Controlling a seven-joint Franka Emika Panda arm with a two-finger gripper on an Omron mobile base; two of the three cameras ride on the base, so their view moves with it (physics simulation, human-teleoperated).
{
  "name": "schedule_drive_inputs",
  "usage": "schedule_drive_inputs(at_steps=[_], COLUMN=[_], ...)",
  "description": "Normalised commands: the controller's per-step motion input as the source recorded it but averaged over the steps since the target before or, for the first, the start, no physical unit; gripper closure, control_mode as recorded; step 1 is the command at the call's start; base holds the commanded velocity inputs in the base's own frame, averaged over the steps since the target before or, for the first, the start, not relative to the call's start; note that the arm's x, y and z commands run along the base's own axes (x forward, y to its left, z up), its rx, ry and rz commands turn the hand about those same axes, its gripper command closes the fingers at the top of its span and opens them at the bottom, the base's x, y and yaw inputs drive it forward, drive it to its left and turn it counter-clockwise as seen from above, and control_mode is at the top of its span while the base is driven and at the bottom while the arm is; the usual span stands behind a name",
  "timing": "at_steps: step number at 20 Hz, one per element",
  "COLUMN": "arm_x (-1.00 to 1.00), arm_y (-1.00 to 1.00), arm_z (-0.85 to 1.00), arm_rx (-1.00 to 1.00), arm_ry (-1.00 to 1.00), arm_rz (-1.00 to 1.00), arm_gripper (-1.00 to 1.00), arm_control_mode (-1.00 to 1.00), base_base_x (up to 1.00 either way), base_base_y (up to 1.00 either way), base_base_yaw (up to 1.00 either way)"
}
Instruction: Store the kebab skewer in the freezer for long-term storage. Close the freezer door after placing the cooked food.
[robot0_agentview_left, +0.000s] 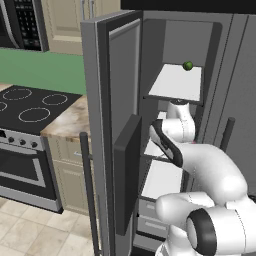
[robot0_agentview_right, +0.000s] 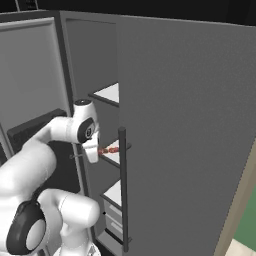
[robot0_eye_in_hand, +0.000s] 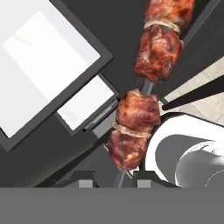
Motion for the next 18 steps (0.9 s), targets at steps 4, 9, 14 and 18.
schedule_drive_inputs(at_steps=[4, 9, 14, 18], arm_x=[0.55, 0.37, 0.23, 0.14], arm_y=[-0.02, -0.11, -0.22, -0.04], arm_z=[-0.23, -0.23, -0.20, -0.24], arm_rx=[0.00, 0.00, 0.00, 0.00], arm_ry=[0.00, 0.00, 0.00, 0.00], arm_rz=[0.00, 0.02, 0.11, 0.13], arm_gripper=[1.00, 1.00, 1.00, 1.00], arm_control_mode=[-1.00, -1.00, -1.00, -1.00], base_base_x=[0.00, 0.00, 0.00, 0.00], base_base_y=[0.00, 0.00, 0.00, 0.00], base_base_yaw=[0.00, 0.00, 0.00, 0.00])
